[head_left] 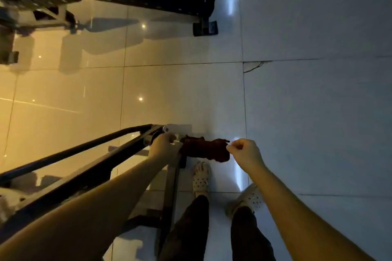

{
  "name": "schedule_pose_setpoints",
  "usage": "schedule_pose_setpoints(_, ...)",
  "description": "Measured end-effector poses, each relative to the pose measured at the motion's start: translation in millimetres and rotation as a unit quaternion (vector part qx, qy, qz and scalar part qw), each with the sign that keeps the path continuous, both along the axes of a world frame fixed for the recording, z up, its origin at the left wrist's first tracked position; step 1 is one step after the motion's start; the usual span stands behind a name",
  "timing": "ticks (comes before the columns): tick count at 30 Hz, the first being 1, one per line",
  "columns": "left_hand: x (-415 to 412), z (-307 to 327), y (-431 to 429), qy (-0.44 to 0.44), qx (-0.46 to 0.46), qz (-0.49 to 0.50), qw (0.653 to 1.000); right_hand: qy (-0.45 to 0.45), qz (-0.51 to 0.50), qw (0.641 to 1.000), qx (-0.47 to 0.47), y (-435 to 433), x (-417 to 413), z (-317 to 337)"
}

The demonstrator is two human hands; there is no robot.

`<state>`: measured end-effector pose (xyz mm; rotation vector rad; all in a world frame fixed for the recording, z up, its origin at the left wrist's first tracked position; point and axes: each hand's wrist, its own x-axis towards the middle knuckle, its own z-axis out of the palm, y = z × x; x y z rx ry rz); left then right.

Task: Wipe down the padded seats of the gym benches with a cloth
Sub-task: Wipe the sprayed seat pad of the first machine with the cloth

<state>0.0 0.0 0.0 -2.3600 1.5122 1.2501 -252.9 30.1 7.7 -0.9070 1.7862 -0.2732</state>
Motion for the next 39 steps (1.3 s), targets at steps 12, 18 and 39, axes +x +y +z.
schedule_pose_setpoints(12,-26.2,-50.8,18.2,0.07,0.073,0.296,0.95,0.086,-0.006,0.996,0.01,8.6,30.0,-21.6)
schedule_pose_setpoints(18,-24.1,-16.7,14.5,0.152,0.098,0.381,0.907,-0.045,-0.096,0.992,0.072,5.3,11.9,3.4)
schedule_pose_setpoints(39,-160.3,276.0,14.2,0.334,-0.034,0.259,0.906,-0.161,-0.274,0.948,-0.031,42.0,-204.7,268.5)
